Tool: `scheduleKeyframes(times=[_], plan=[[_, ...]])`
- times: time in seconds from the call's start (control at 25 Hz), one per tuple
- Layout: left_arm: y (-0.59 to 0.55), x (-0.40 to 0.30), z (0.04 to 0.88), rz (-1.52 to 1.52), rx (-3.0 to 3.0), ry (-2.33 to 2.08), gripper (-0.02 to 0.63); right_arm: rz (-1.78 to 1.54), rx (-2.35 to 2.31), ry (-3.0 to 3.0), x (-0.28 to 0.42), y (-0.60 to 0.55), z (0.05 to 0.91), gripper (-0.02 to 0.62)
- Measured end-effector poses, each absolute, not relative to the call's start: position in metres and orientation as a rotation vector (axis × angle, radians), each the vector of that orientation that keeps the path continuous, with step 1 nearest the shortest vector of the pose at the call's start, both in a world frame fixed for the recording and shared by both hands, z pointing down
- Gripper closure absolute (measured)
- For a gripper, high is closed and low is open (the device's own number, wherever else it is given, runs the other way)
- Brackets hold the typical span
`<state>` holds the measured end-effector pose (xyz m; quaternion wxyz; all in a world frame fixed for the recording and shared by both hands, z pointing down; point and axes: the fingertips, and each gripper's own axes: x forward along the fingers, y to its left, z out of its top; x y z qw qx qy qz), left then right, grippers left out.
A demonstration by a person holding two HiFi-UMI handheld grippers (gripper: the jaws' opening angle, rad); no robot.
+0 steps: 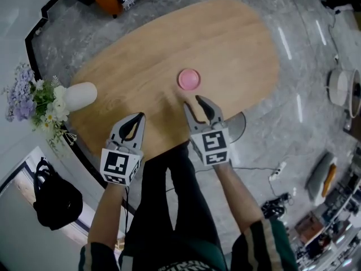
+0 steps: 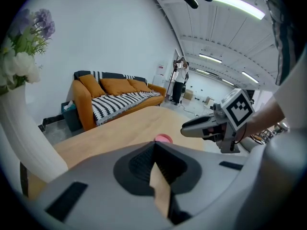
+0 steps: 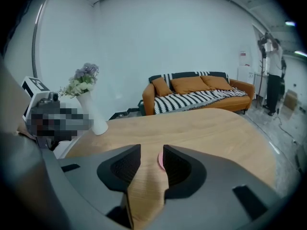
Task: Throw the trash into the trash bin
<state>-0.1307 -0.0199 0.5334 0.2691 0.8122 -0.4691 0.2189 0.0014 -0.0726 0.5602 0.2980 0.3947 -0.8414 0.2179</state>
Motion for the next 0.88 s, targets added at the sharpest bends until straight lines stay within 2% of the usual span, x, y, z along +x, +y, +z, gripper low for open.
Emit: scheduleKeyframes(times=[0.68,0.88], plan=[[-0.013,-0.158,0.55,0.594,2.158,-1.272,0.606,0.433,0.731,-1.919,-0.021,-0.093,0.672,0.472],[-0.011,-0.164,0.555,0.595,2.149,-1.27,0.606,0.418,0.734,-1.882,-0.02,-0.095,0.684,0.528]])
